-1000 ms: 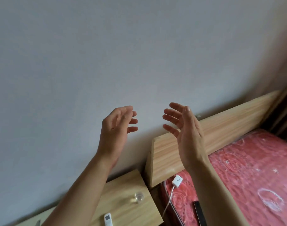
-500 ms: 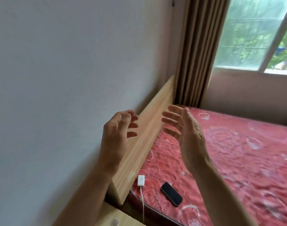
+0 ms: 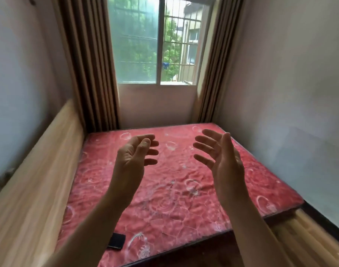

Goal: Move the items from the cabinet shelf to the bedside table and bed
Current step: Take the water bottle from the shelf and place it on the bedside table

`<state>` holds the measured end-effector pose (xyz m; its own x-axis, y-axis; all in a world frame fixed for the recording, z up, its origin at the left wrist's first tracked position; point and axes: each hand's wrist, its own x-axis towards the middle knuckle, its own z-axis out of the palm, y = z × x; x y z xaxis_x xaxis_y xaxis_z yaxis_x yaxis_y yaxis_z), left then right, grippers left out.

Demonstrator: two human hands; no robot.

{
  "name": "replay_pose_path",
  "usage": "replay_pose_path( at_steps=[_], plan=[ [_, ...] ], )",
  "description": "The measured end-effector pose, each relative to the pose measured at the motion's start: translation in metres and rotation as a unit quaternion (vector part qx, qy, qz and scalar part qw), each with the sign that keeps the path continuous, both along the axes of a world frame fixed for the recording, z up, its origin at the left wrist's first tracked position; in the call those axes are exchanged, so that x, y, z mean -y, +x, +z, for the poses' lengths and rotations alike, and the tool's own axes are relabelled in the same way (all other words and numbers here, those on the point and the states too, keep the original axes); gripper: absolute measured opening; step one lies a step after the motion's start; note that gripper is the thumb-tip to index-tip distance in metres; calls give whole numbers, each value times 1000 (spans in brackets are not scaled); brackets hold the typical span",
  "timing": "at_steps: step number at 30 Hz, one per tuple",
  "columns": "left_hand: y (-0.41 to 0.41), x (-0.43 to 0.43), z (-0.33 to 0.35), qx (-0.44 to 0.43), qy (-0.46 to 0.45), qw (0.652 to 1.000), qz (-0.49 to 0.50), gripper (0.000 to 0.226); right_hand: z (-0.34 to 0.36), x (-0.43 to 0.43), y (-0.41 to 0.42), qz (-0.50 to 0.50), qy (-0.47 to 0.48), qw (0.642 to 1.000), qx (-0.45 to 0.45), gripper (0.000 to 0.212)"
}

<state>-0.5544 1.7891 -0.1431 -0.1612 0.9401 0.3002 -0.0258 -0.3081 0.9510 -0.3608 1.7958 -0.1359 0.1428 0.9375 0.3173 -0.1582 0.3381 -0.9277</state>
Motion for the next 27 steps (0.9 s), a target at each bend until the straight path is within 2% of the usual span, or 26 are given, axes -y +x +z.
replay_pose_path(
  at_steps=[5,16,19,27],
  plan=[
    [100,-2,12,-7,8,996,-85,28,9,34,100,-93,3,996,3,53],
    [302,44,28,-2,23,975,-220,28,18,122,283,-203,2,979,12,62],
    [356,54,28,12,15,963,-267,28,18,149,330,-249,-4,968,2,68],
    [511,66,29,41,0,906,-421,30,21,205,452,-396,-8,918,16,63]
  ],
)
